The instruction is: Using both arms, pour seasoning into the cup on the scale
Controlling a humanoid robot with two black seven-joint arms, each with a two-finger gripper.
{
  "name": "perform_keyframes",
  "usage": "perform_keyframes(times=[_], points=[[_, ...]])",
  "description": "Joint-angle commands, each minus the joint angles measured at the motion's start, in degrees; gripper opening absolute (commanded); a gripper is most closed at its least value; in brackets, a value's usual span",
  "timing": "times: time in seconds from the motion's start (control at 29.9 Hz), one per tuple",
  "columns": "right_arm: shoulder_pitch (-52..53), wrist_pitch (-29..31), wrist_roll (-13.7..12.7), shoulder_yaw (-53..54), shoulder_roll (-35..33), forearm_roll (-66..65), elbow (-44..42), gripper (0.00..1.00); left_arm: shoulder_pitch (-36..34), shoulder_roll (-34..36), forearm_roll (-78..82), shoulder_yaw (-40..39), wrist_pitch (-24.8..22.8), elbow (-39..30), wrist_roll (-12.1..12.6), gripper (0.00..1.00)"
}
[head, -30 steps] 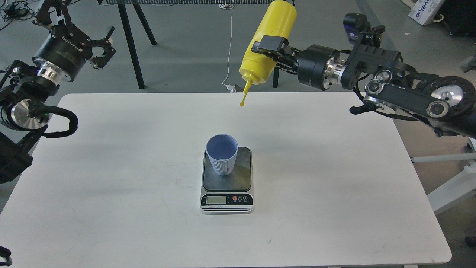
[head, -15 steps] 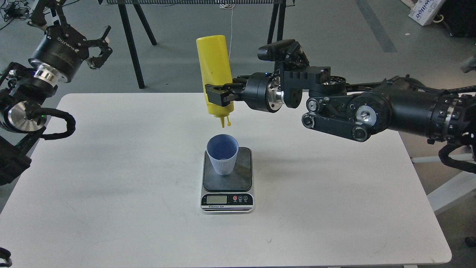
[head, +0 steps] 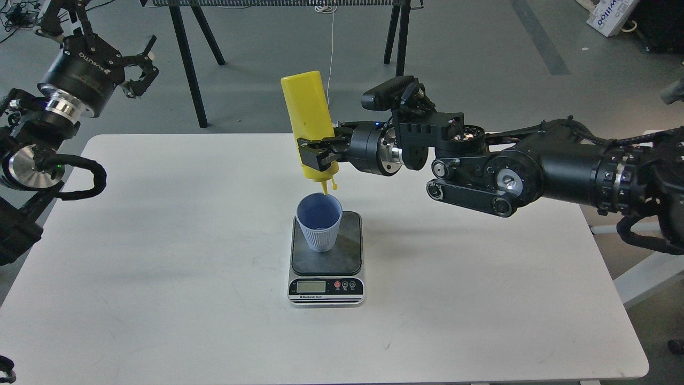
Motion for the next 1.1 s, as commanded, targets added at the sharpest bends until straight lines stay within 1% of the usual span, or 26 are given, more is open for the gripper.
perform_keyframes(times=[0.0, 0.13, 0.2, 0.27, 0.33, 0.47, 0.53, 0.64, 0.77, 0.84, 0.97, 1.07], points=[[-0.16, 0.00, 0.00, 0.17, 0.17, 0.26, 0.07, 0.18, 0.00, 0.09, 0.01, 0.01, -0.09, 0.00, 0.00, 1.00], [0.02, 0.35, -0.09, 1.75, -0.53, 2.54, 0.51, 0.19, 0.00, 0.36, 0.01, 0.01, 0.00, 0.00, 0.00, 1.00], [-0.07, 0.70, 0.00, 4.28, -2.80, 6.83, 0.95, 0.19, -0.09, 0.53, -0.07, 0.01, -0.08, 0.00, 0.00, 1.00], [-0.07, 1.49, -0.09, 8.06, -6.66, 12.45, 2.96, 0.20, -0.09, 1.41, -0.07, 0.01, -0.09, -0.09, 0.17, 1.00], [-0.24, 3.68, -0.18, 11.32, -10.53, 17.64, 6.04, 0.20, -0.09, 1.94, -0.07, 0.01, -0.17, -0.18, 0.61, 1.00], [-2.43, 6.23, -0.35, 16.85, -21.24, 26.43, 11.13, 0.22, -0.61, 1.94, -0.07, 0.01, -0.09, -0.27, 0.79, 1.00], [-4.54, 7.90, -0.35, 19.93, -25.29, 30.56, 12.90, 0.22, -0.70, 1.68, -0.07, 0.01, -0.09, -0.35, 0.79, 1.00], [-10.07, 13.34, -0.53, 27.92, -32.07, 38.47, 14.75, 0.22, -0.88, 1.50, -0.07, 0.01, 0.09, -0.35, 0.79, 1.00], [-19.99, 20.28, -0.88, 38.46, -36.81, 49.89, 15.54, 0.22, -0.88, 1.41, -0.07, 0.01, 0.18, -0.62, 0.79, 1.00], [-24.83, 22.84, -0.88, 42.25, -38.84, 56.39, 16.59, 0.22, -0.88, 1.41, -0.07, 0.01, 0.18, -0.71, 0.79, 1.00], [-35.81, 27.41, -0.53, 48.32, -41.04, 70.63, 18.79, 0.22, -0.88, 1.41, -0.16, 0.01, 0.44, -0.71, 0.70, 1.00], [-44.42, 29.70, 0.09, 53.42, -40.61, 77.85, 19.06, 0.22, -0.97, 1.33, -0.07, 0.01, 0.62, -0.71, 0.70, 1.00]])
